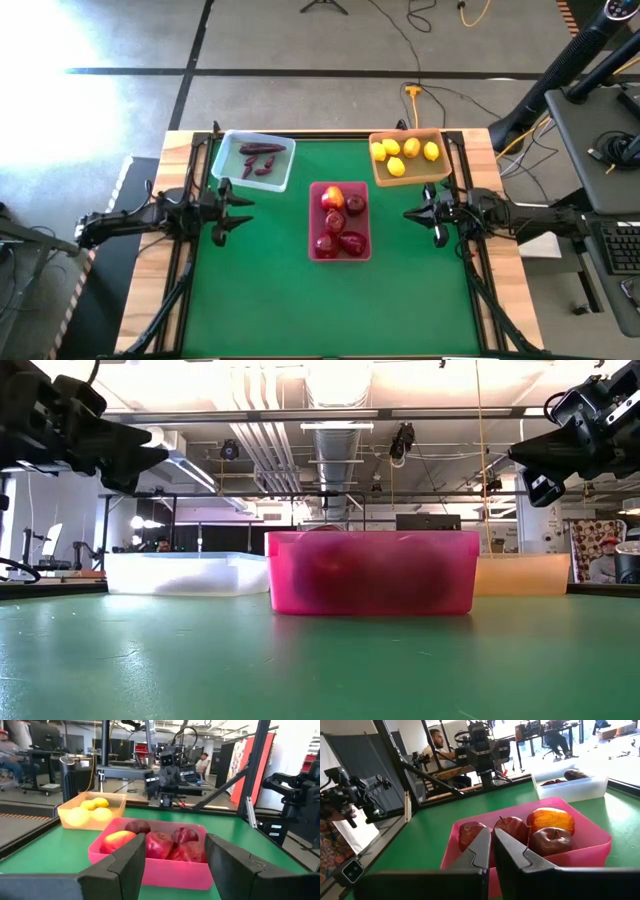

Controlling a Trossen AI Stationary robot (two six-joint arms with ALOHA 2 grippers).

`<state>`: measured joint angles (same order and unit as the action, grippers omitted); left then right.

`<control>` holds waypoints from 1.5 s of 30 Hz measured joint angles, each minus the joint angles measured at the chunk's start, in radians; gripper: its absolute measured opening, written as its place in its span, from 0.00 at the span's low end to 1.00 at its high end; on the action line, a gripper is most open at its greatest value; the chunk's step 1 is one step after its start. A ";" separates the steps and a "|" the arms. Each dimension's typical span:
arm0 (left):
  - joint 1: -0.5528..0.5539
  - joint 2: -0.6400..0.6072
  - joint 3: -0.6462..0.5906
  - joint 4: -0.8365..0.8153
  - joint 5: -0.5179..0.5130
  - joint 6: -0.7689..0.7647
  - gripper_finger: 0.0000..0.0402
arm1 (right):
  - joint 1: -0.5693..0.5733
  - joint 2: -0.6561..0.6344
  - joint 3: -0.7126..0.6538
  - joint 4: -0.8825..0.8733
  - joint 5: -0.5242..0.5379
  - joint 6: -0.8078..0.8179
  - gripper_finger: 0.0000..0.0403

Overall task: Sort produce into baskets
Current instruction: Return to Home Position

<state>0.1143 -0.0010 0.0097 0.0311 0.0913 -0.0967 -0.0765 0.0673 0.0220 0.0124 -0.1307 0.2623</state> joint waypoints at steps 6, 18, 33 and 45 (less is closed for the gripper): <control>0.002 0.001 0.022 -0.049 0.003 0.002 0.46 | 0.000 0.000 0.000 0.000 0.000 0.000 0.03; 0.000 0.027 0.060 -0.122 0.004 -0.522 0.46 | 0.000 0.001 0.000 0.000 0.000 0.000 0.03; 0.001 0.032 0.060 -0.119 0.003 -0.516 0.46 | 0.000 0.001 0.000 0.000 0.000 0.000 0.03; 0.001 0.032 0.060 -0.119 0.003 -0.516 0.46 | 0.000 0.001 0.000 0.000 0.000 0.000 0.03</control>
<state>0.1150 0.0315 0.0696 -0.0879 0.0940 -0.6125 -0.0765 0.0681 0.0223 0.0124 -0.1307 0.2619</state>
